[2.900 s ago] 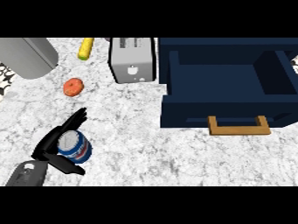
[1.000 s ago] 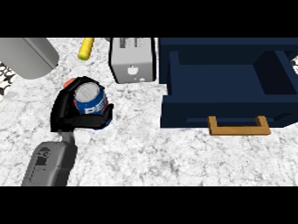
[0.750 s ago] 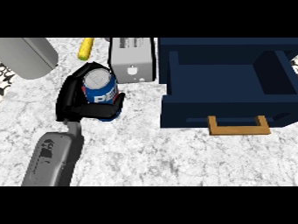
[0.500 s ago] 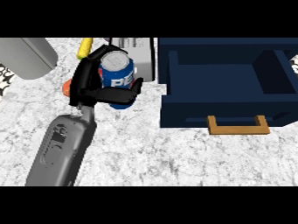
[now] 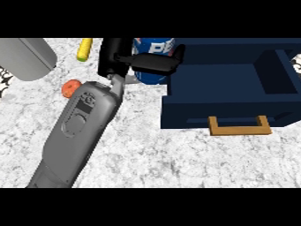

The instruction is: Pick up the can, place it into the drawer and close the drawer

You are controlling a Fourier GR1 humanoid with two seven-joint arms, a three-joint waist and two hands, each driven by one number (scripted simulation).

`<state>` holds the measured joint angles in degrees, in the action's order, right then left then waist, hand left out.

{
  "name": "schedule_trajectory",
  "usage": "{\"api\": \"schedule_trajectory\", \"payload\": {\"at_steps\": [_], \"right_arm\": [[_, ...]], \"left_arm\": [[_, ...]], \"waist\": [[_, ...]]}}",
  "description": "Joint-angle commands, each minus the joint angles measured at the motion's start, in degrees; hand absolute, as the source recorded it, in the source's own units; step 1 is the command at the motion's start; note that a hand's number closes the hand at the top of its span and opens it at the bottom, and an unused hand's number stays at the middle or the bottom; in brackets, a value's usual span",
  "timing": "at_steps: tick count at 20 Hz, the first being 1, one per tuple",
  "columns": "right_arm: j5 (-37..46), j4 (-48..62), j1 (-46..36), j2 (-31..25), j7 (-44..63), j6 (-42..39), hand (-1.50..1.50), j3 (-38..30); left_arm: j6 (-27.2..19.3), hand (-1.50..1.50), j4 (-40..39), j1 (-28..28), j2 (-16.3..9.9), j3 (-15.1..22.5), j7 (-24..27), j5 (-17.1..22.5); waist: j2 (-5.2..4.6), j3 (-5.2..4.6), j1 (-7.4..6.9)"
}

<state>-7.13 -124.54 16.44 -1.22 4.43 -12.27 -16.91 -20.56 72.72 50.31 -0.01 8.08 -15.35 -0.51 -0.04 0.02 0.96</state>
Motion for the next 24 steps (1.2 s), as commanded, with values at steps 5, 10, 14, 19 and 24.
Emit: {"api": "schedule_trajectory", "payload": {"at_steps": [5, 10, 14, 19, 24], "right_arm": [[-3.05, -0.38, 1.93, -0.72, -0.24, -2.84, -1.5, -1.49], [3.1, -0.06, -1.93, 1.13, 1.77, 1.38, -1.5, 2.11], [2.21, -0.23, -1.35, 0.75, 1.26, 0.28, -1.5, 2.12], [0.21, 0.92, -4.08, -2.19, 2.57, -0.29, -1.5, -0.67], [3.0, 0.69, -4.98, 1.12, 2.28, 1.8, -1.5, 3.24]], "left_arm": [[-8.15, 1.5, -13.18, 13.75, 0.01, 5.45, 0.79, 5.51], [-10.43, 1.5, -21.09, 21.0, 0.01, 6.36, 1.35, 8.13], [-10.28, 1.5, -27.94, 28.14, 0.01, 5.55, 0.93, 11.2], [-10.75, 1.5, -34.49, 27.99, 0.01, 8.55, 6.97, 15.67], [-12.44, 1.5, -40.32, 34.74, 0.01, 10.34, 6.72, 18.47]], "waist": [[-0.07, 0.03, 0.87], [-0.22, 0.02, 0.75], [-0.34, 0.05, 1.3], [-0.53, 0.06, 1.92], [-0.75, 0.08, 2.55]]}}
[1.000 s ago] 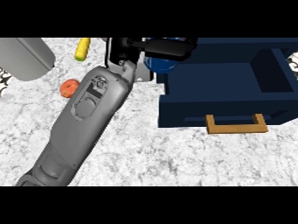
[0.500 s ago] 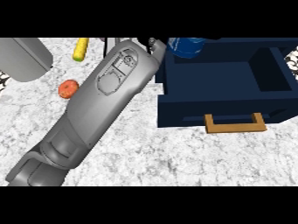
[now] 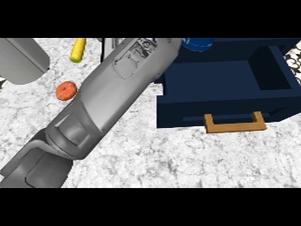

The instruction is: Pick up the can, place it into the drawer and close the drawer

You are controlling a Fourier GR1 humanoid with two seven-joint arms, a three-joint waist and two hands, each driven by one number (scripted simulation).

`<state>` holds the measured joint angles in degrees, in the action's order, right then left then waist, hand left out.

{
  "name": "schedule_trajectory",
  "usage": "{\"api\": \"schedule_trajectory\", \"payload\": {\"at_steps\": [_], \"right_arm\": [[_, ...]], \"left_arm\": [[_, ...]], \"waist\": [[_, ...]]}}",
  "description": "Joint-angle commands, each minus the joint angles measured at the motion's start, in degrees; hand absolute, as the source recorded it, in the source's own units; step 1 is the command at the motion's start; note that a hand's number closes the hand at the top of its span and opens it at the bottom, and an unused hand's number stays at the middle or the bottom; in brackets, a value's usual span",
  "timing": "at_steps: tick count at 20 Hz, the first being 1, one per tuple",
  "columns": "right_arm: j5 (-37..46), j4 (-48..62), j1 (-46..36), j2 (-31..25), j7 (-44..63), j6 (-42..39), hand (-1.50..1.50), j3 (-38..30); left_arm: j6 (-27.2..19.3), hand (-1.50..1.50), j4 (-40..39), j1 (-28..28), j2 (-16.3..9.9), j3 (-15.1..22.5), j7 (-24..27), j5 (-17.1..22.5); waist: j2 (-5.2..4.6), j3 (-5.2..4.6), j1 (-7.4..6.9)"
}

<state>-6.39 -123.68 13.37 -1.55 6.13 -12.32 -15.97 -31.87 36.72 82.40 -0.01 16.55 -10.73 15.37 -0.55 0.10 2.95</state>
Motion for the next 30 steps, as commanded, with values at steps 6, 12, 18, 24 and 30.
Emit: {"api": "schedule_trajectory", "payload": {"at_steps": [6, 12, 18, 24, 30], "right_arm": [[0.69, -1.45, 1.61, 0.41, 0.82, -0.64, -1.5, 1.12], [0.19, -1.91, -3.32, -1.09, 4.99, 1.07, -1.5, 0.85], [1.77, 4.12, -6.75, -1.01, 0.41, 0.99, -1.5, 1.08], [1.41, 0.38, -2.44, 0.0, 0.23, -0.32, -1.5, 2.31], [1.67, 2.55, -8.26, -1.21, 2.26, 1.39, -1.5, 1.9]], "left_arm": [[0.47, 1.5, -9.32, 4.52, 0.01, 3.47, 2.21, 5.99], [-1.97, 1.5, -11.72, 2.99, 0.01, 8.01, 7.81, 9.11], [-5.28, 1.5, -11.88, 1.86, 0.01, 13.27, 8.56, 11.06], [-5.27, 1.5, -16.47, 1.78, 0.01, 15.03, 12.59, 10.63], [-8.47, -1.5, -16.02, -0.03, 0.01, 17.86, 11.57, 12.88]], "waist": [[-0.13, 0.02, 0.8], [-0.5, 0.02, 1.92], [-0.62, 0.08, 2.28], [-1.0, 0.1, 4.28], [-1.3, 0.09, 4.43]]}}
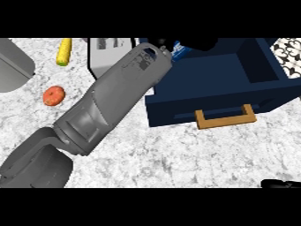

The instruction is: Pick up the can, place it into the drawer and close the drawer

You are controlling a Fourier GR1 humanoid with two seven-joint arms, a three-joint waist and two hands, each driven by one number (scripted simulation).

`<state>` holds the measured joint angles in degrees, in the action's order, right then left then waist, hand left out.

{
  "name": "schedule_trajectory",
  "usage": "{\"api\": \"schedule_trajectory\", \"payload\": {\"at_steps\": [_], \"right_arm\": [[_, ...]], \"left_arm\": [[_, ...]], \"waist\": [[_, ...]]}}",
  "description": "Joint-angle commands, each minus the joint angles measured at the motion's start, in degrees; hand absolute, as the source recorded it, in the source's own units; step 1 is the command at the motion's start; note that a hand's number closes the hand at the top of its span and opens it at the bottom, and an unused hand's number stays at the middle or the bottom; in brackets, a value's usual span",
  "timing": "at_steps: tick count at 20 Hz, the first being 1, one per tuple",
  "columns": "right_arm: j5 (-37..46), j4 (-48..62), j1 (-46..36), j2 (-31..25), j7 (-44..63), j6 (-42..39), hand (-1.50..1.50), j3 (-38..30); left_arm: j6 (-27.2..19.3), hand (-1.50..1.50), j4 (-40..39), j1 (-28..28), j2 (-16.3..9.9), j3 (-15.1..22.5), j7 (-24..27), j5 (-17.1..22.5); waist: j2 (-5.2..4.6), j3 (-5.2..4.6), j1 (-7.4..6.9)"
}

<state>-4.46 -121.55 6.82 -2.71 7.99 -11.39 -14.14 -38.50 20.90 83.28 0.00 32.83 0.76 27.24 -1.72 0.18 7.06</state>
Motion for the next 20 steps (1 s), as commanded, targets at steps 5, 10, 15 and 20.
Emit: {"api": "schedule_trajectory", "payload": {"at_steps": [5, 10, 15, 20], "right_arm": [[-0.37, -0.71, -2.62, -0.67, 2.49, 0.73, -1.5, 0.2], [2.4, 0.83, -3.64, 0.17, 0.24, 1.33, -1.5, 1.83], [5.86, -4.33, -0.66, -1.46, -0.3, 0.52, -1.5, 2.22], [13.28, -6.74, -0.03, -4.13, -5.23, 0.19, -1.5, 2.67]], "left_arm": [[-5.48, -1.5, 1.17, -2.98, 0.0, 3.45, 0.92, 2.7], [-6.09, -1.5, 0.28, -2.87, 0.0, 3.24, 2.82, 4.28], [-7.36, -1.5, 1.11, -1.59, 0.0, 3.19, 2.21, 6.44], [-6.86, -1.5, 1.47, -2.94, 0.0, 1.9, 4.36, 8.91]], "waist": [[-0.15, -0.03, 0.98], [-0.5, -0.04, 0.51], [0.06, -0.09, 0.62], [0.01, -0.11, 0.11]]}}
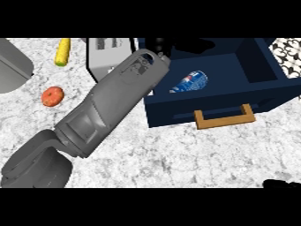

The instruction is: Pick up the can, place it into the drawer and close the drawer

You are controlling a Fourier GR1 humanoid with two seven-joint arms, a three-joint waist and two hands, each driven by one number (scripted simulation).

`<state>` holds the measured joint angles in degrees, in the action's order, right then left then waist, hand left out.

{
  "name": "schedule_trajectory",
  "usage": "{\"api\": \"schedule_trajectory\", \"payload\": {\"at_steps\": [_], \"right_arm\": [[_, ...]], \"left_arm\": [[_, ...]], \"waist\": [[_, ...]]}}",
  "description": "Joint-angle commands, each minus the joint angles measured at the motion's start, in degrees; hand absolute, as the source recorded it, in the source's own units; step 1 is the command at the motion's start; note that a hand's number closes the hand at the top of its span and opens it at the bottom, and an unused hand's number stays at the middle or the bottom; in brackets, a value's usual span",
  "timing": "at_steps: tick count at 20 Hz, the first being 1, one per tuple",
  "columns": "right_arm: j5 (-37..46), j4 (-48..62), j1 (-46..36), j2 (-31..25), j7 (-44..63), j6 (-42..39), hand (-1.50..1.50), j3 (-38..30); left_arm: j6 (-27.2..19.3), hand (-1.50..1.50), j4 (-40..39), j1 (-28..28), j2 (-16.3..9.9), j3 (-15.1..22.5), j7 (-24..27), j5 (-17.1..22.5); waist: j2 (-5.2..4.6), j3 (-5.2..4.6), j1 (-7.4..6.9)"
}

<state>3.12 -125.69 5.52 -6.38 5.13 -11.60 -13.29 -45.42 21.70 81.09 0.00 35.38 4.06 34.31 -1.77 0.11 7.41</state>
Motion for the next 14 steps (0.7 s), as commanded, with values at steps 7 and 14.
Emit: {"api": "schedule_trajectory", "payload": {"at_steps": [7, 14], "right_arm": [[13.38, -5.57, 1.97, -3.68, -4.33, -0.96, -1.5, 5.04], [29.84, -1.04, -5.23, -7.49, -2.6, 1.38, -1.5, 10.52]], "left_arm": [[-1.08, -1.5, 2.45, -0.45, 0.0, -1.69, 3.3, 5.28], [-1.09, -1.5, 1.59, 1.22, 0.0, -1.59, 4.82, 5.84]], "waist": [[0.64, -0.05, -1.7], [0.67, -0.11, -4.08]]}}
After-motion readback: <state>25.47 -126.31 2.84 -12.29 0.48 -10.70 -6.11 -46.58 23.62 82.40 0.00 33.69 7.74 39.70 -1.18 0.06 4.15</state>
